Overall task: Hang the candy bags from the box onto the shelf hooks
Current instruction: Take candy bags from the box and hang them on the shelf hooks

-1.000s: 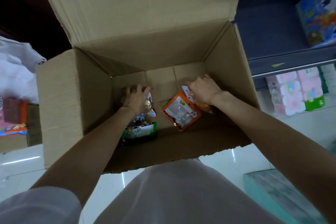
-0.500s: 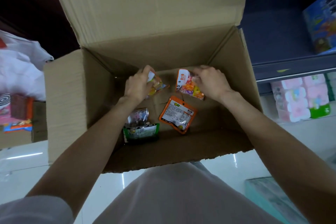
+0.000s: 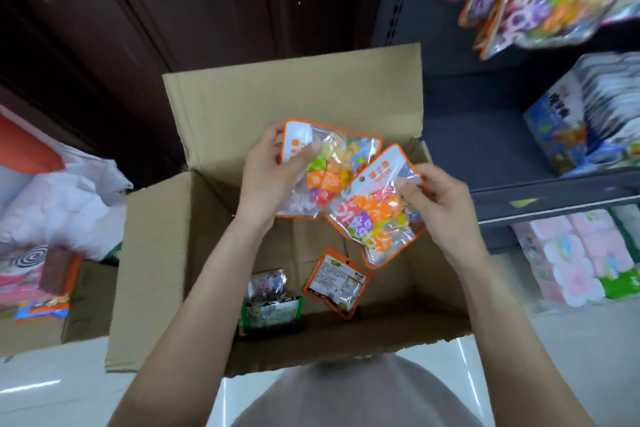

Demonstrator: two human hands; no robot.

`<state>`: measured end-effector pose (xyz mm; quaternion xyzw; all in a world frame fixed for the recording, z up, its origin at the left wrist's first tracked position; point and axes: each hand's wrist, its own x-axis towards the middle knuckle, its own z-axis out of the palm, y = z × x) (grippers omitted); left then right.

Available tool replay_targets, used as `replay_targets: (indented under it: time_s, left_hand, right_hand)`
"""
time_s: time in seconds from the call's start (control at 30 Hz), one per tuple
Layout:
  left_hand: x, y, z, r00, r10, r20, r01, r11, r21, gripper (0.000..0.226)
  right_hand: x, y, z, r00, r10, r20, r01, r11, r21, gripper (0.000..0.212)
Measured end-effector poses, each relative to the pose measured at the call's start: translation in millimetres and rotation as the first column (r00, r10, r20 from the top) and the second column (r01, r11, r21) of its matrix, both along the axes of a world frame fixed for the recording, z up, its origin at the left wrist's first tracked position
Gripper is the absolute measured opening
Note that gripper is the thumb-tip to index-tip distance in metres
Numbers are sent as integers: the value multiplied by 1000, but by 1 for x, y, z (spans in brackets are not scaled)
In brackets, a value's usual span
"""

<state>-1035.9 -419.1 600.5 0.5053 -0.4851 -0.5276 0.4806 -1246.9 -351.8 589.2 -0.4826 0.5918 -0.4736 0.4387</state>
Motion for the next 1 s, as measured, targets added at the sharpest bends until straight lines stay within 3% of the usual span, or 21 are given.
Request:
replay_targets:
  time_s: [0.1, 0.2, 0.3, 0.43, 0.57, 0.63, 0.7, 0.9, 1.0]
  left_hand:
    - [-9, 5, 31, 959, -190, 212, 215, 971, -102, 18]
    - [-27, 11, 59, 904, -306, 298, 367, 914, -175, 12]
    - [-41, 10, 78, 882, -369, 293, 439, 869, -229, 10]
    - [-59, 8, 86, 910, -226, 347, 334, 897, -290, 20]
    - [-98, 8, 104, 973, -138, 183, 206, 876, -436, 9]
    - [-118, 6, 114, 989, -123, 87, 150, 876, -458, 30]
    - [-135, 0, 121, 995, -76, 61, 95, 882, -461, 36]
    - [-169, -14, 140, 974, 90, 206, 52, 801, -596, 26]
    - [-174, -17, 140, 945, 182, 272, 67, 705, -706, 27]
  right_hand:
    - [-7, 1, 18, 994, 35, 100, -32, 999, -29, 30]
    - [-19, 2, 36, 993, 103, 59, -99, 992, -72, 11]
    - [-35, 6, 49, 999, -32, 43, 40, 978, -203, 10]
    - [-57, 13, 72, 947, -228, 228, 290, 911, -292, 16]
    - [-72, 12, 90, 894, -306, 326, 407, 860, -309, 13]
    - [-78, 10, 92, 893, -327, 309, 420, 851, -314, 14]
    - [-84, 8, 92, 894, -340, 290, 424, 851, -310, 14]
    - [-100, -3, 90, 877, -386, 287, 459, 850, -258, 15]
    - [-103, -9, 90, 884, -385, 266, 446, 864, -233, 18]
